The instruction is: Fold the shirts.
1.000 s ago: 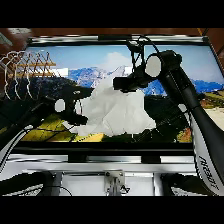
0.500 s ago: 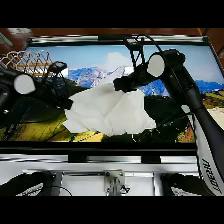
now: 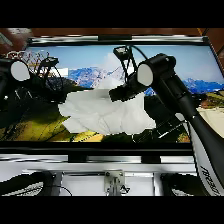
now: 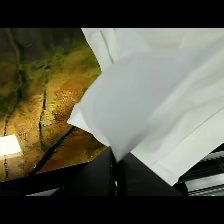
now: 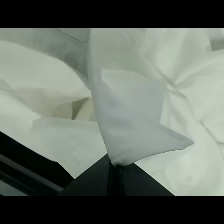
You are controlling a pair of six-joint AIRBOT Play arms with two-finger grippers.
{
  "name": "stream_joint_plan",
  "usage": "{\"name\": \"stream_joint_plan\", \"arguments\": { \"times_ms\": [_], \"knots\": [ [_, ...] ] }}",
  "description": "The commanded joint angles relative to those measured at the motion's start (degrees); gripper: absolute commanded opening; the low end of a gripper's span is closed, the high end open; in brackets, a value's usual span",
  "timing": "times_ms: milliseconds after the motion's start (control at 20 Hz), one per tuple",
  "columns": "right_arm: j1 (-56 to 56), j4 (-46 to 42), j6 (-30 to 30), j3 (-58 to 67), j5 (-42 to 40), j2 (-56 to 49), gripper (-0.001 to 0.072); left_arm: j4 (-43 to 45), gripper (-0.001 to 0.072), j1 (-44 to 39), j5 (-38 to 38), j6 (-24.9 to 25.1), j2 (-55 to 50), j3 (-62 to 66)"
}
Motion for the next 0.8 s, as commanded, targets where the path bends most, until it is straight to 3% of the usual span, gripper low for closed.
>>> {"name": "stream_joint_plan", "arguments": {
  "times_ms": [0, 150, 250, 350, 400, 500, 550, 600, 750],
  "knots": [
    [1.9, -3.8, 1.9, -0.2, -1.2, -1.9, 0.0072, -2.0, 0.0058, 0.3, 0.2, -0.1, -4.7, 0.3],
    [1.9, -1.0, 1.8, -0.2, -4.3, -3.8, 0.0072, -3.2, 0.0061, 0.4, 2.1, -0.1, -6.3, 0.3],
    [1.9, 0.4, 1.8, -0.1, -7.0, -4.2, 0.0072, -3.2, 0.0111, 0.9, 3.5, -0.1, -6.4, 0.3],
    [1.9, 2.2, 1.9, -0.1, -8.3, -4.2, 0.0072, -3.1, 0.0302, 2.0, 3.1, -0.1, -5.9, 0.3],
    [1.9, 2.4, 1.8, -0.1, -8.4, -4.2, 0.0072, -2.8, 0.0353, 2.9, 3.0, -0.1, -5.3, 0.3],
    [1.9, 2.5, 1.8, -0.1, -8.5, -4.2, 0.0072, -2.3, 0.0372, 5.9, 3.0, 0.2, -3.1, 0.3],
    [1.9, 2.4, 1.8, -0.1, -8.5, -4.2, 0.0072, -2.3, 0.0519, 7.8, 3.0, 0.2, -1.7, 0.3],
    [1.9, 2.4, 1.8, -0.1, -8.5, -4.2, 0.0072, -2.4, 0.0580, 9.7, 3.0, 0.5, -0.4, 0.3],
    [1.9, 2.4, 1.8, -0.1, -8.7, -4.2, 0.0072, -2.3, 0.0579, 17.1, 3.0, 5.1, 2.9, 0.3]
  ]
}}
